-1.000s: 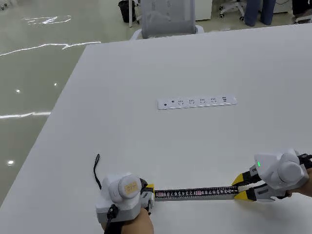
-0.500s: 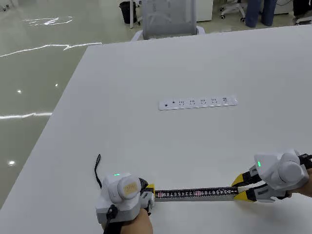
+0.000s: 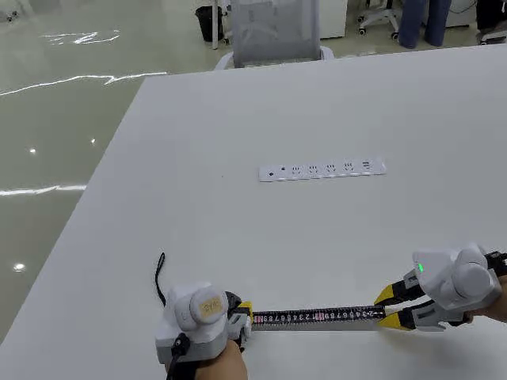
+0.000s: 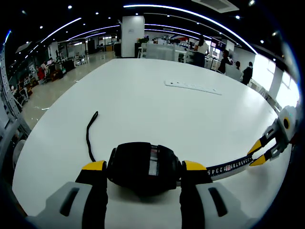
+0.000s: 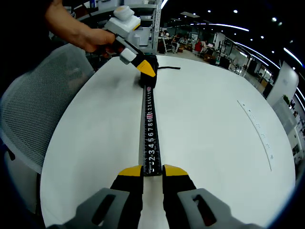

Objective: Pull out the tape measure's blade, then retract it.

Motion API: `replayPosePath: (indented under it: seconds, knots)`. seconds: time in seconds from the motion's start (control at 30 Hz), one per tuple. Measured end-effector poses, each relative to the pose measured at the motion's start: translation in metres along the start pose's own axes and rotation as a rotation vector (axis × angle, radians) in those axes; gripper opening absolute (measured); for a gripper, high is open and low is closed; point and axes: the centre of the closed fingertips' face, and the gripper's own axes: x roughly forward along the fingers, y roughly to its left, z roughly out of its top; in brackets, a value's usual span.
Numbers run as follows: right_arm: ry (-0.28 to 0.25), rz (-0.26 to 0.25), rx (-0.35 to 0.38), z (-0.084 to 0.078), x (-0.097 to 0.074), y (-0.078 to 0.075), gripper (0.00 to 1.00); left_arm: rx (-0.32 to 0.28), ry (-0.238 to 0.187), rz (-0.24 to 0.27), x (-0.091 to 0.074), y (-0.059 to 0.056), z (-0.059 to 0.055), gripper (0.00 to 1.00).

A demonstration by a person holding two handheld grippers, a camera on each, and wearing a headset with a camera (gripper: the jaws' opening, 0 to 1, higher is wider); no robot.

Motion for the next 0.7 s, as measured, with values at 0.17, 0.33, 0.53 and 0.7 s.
replayPosePath:
  seconds: [0.17, 0.33, 0.53, 0.7]
  knots:
    - [-0.002, 0.003, -0.001, 0.0026, -0.0002, 0.0014, 0.14, -0.001, 0.001, -0.003, -0.001, 0.0, 0.0002, 0.57]
    - [-0.007, -0.001, -0.005, 0.0045, -0.0003, 0.0009, 0.14, -0.002, 0.004, -0.005, -0.0008, 0.0001, -0.0001, 0.57]
    - [-0.009, 0.001, -0.004, 0.0076, 0.0006, 0.0014, 0.14, -0.004, 0.003, -0.008, -0.0013, 0.0005, -0.0002, 0.57]
    - [-0.011, 0.003, -0.004, 0.0096, 0.0011, 0.0016, 0.14, -0.007, 0.005, -0.013, -0.0016, 0.0007, 0.0001, 0.57]
